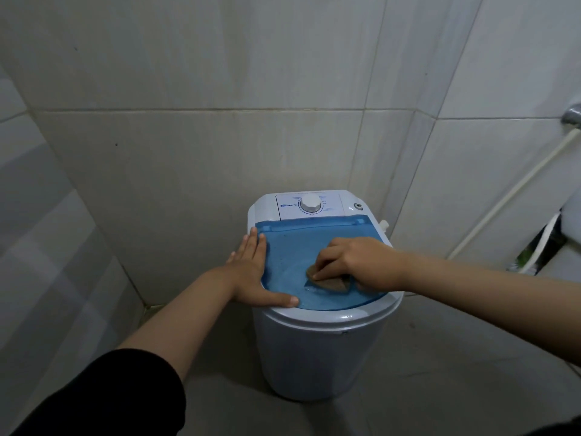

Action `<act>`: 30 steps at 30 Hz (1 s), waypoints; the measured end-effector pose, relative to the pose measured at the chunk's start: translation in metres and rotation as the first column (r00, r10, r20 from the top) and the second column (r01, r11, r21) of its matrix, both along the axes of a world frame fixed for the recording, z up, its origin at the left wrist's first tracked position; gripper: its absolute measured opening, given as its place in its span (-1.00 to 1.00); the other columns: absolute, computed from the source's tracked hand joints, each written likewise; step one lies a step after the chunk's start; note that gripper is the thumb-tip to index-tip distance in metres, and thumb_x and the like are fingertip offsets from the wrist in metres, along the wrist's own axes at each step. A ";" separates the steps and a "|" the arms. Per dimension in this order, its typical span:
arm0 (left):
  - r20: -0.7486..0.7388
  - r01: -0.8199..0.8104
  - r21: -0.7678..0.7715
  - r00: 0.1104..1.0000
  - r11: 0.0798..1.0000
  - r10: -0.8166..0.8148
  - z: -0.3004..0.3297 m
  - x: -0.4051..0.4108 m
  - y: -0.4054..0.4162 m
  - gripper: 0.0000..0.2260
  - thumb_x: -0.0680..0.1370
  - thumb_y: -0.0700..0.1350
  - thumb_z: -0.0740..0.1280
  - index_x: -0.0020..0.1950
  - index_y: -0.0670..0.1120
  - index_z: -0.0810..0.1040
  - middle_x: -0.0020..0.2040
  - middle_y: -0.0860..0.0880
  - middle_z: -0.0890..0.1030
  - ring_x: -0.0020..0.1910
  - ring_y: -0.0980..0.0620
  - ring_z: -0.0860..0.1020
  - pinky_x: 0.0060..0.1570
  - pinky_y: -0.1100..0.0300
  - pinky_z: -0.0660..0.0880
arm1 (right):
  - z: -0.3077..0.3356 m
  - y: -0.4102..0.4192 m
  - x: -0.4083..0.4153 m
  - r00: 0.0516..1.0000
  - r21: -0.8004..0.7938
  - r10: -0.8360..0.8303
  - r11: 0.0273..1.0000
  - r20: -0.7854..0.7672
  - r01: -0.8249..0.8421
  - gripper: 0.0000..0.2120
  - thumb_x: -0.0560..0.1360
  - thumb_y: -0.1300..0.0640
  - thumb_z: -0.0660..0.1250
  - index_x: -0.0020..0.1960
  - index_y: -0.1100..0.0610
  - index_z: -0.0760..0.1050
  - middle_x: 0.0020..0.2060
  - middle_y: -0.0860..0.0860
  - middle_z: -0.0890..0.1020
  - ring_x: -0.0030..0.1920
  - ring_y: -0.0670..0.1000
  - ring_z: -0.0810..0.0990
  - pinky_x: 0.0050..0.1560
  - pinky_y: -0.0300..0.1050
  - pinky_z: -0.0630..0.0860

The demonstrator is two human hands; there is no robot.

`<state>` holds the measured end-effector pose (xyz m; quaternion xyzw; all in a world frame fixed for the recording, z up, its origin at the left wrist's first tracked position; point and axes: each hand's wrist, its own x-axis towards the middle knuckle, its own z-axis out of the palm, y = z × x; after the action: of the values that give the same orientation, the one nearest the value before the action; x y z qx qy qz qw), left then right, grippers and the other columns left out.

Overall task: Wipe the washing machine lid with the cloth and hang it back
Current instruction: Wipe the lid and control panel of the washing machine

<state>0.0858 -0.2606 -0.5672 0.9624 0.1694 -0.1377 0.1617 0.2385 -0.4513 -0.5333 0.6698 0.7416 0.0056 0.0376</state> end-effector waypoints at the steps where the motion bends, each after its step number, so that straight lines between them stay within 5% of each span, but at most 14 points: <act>1: 0.000 0.001 -0.001 1.000 1.000 -0.001 -0.001 0.000 0.001 0.24 0.25 0.48 0.30 0.47 -0.14 -0.44 0.48 -0.09 -0.49 0.48 -0.07 -0.41 0.49 -0.11 -0.22 | 0.000 -0.001 0.001 1.000 -0.011 0.002 1.000 0.025 -0.002 -0.64 0.47 0.21 0.25 0.22 -0.03 0.53 0.10 -0.02 0.60 0.05 0.11 0.53 -0.16 0.09 0.57; 8: 0.008 -0.018 0.019 1.000 1.000 0.018 -0.002 0.002 -0.001 0.20 0.28 0.46 0.29 0.49 -0.14 -0.42 0.49 -0.11 -0.46 0.50 -0.08 -0.38 0.49 -0.10 -0.19 | 0.011 0.002 -0.003 0.960 -0.121 -0.038 0.990 0.278 0.074 -0.71 0.51 0.19 0.19 0.12 -0.10 0.52 0.07 -0.07 0.51 0.02 0.08 0.46 -0.15 -0.03 0.41; 14: -0.002 -0.042 0.035 0.999 0.999 0.042 0.002 0.002 -0.004 0.19 0.29 0.45 0.30 0.49 -0.14 -0.41 0.50 -0.10 -0.44 0.51 -0.08 -0.36 0.48 -0.09 -0.20 | 0.028 -0.001 -0.017 0.938 -0.237 -0.185 0.936 0.294 0.259 -0.79 0.45 0.22 0.18 -0.09 0.00 0.55 0.02 0.00 0.51 -0.12 0.06 0.36 -0.16 -0.01 0.41; 23: 0.013 -0.054 -0.002 0.998 0.999 0.054 0.004 -0.001 -0.005 0.20 0.28 0.46 0.29 0.49 -0.14 -0.40 0.51 -0.09 -0.43 0.51 -0.07 -0.35 0.48 -0.10 -0.20 | 0.051 0.009 -0.036 0.757 -0.195 -0.324 0.840 0.567 0.506 -0.79 0.55 0.21 0.13 0.06 0.16 0.52 0.06 0.06 0.59 0.10 0.15 0.52 -0.20 -0.03 0.35; 25: 0.019 -0.060 -0.006 0.998 0.998 0.060 0.003 0.000 -0.004 0.20 0.28 0.46 0.29 0.49 -0.14 -0.40 0.51 -0.09 -0.43 0.51 -0.07 -0.35 0.48 -0.10 -0.20 | 0.067 0.003 -0.029 0.747 -0.165 -0.455 0.791 0.484 0.589 -0.81 0.52 0.19 0.17 0.02 0.17 0.53 -0.06 0.07 0.58 -0.02 0.14 0.54 -0.19 -0.06 0.36; 27: 0.006 -0.068 -0.013 0.998 0.998 0.069 0.004 0.001 -0.003 0.21 0.28 0.46 0.31 0.49 -0.15 -0.40 0.51 -0.11 -0.43 0.51 -0.08 -0.37 0.47 -0.10 -0.21 | 0.084 -0.004 -0.018 0.754 -0.143 -0.619 0.744 0.220 0.653 -0.81 0.45 0.22 0.21 -0.03 0.19 0.56 -0.17 0.10 0.57 -0.15 0.16 0.52 -0.22 -0.11 0.36; 30: 0.053 -0.089 -0.047 0.994 0.995 0.092 0.012 0.005 -0.009 0.19 0.30 0.37 0.38 0.51 -0.18 -0.34 0.52 -0.16 -0.39 0.51 -0.11 -0.36 0.48 -0.08 -0.20 | 0.098 -0.011 -0.011 0.684 -0.059 -0.701 0.706 -0.202 0.706 -0.72 0.38 0.32 0.18 -0.02 0.17 0.59 -0.07 0.16 0.67 -0.03 0.18 0.60 -0.14 -0.09 0.47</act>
<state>0.0912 -0.2694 -0.5548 0.9533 0.2052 -0.1077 0.1940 0.2272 -0.4628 -0.4356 0.8999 0.4276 -0.0709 -0.0490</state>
